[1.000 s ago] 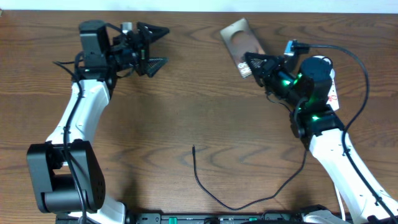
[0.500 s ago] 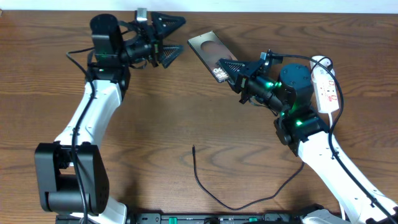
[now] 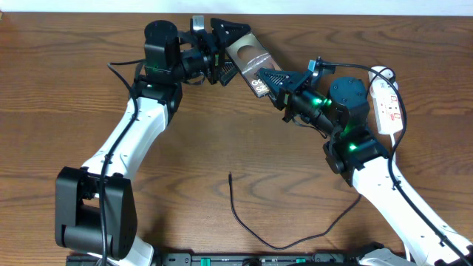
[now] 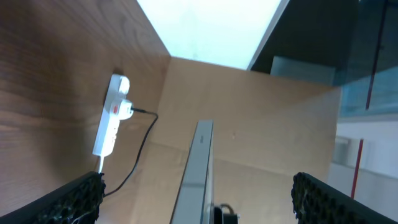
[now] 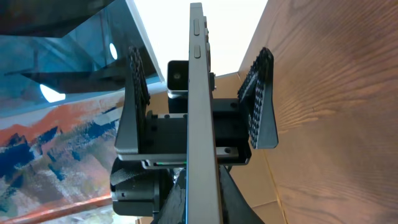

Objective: Plug charger to phone and switch on socket
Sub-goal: 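Regrasp the phone's top end with the left gripper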

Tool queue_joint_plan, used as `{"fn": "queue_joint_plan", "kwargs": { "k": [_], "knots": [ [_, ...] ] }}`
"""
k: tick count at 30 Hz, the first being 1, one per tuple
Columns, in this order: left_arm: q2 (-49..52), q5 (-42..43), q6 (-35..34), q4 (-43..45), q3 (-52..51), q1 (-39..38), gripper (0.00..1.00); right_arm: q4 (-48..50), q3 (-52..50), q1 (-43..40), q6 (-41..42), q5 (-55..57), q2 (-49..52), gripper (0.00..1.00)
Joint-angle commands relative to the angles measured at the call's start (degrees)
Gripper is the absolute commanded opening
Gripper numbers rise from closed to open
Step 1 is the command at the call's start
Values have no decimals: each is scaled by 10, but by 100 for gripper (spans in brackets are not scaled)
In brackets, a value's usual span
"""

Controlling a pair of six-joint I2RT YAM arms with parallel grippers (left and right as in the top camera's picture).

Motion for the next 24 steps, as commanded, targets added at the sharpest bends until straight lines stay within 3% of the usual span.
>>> {"fn": "queue_joint_plan", "kwargs": {
  "k": [1,6,9,18,24],
  "knots": [
    [-12,-23,-43,3,8,-3,95,9,13,6,-18,14,-4,1],
    [-12,-26,-54,3,8,-3,95,8,13,8,-16,13,-4,1],
    [-12,-30,-54,3,8,-3,95,5,13,19,33,16,-4,1],
    [-12,-30,-54,3,8,-3,93,-6,13,29,35,31,-4,1],
    [-12,-30,-54,3,8,-3,61,-6,13,29,35,33,-4,1]
  ]
}}
